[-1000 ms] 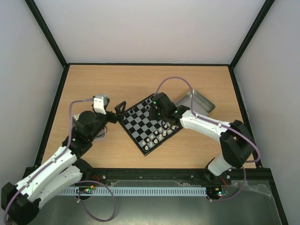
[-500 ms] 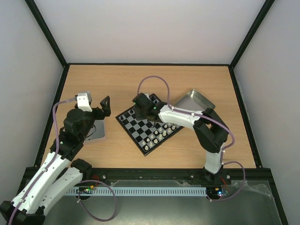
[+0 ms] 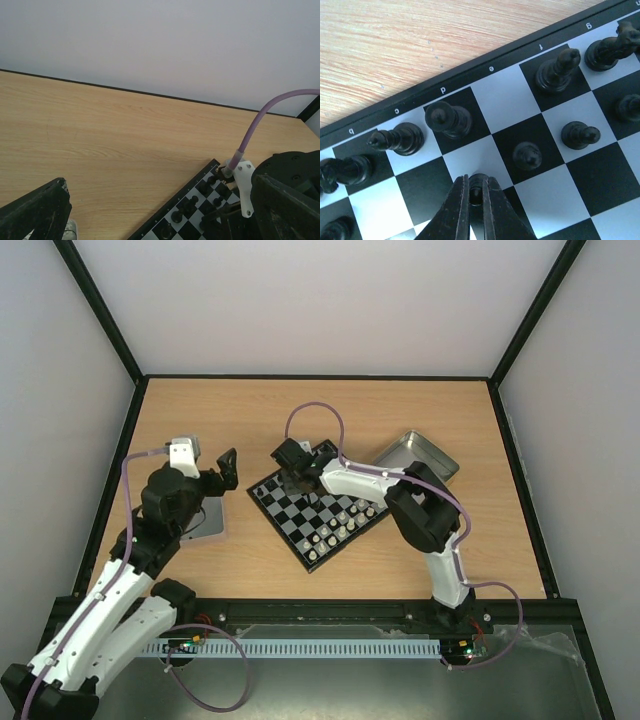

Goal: Set up the chess pieces on the board
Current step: Place the chess piece on the chessboard.

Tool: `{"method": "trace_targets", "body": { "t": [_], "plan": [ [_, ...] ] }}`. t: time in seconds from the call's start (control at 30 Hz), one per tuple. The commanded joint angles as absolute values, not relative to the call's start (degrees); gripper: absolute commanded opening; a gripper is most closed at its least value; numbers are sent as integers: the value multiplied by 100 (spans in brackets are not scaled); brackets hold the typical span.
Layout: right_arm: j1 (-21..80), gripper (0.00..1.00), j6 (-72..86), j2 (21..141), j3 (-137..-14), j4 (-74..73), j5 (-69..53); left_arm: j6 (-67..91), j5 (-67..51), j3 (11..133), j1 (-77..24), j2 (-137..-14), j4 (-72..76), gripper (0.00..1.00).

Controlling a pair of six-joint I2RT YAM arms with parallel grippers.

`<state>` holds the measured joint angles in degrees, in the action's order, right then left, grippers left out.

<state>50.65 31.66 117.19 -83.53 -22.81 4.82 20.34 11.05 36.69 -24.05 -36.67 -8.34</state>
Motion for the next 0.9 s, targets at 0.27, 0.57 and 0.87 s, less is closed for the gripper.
{"method": "trace_targets", "body": {
  "t": [0.27, 0.57, 0.87],
  "plan": [
    [5080, 15, 3300, 11931, -8621, -2557, 654, 1986, 949, 3621, -2297, -3800, -815, 99],
    [5076, 31, 3365, 11257, -8700, -2509, 531, 2433, 970, 3799, -2246, -3995, -1283, 99],
    [4979, 37, 3383, 10126, -7763, -1929, 943, 3896, 986, 3793, -1754, -4761, -2827, 96]
  ]
}}
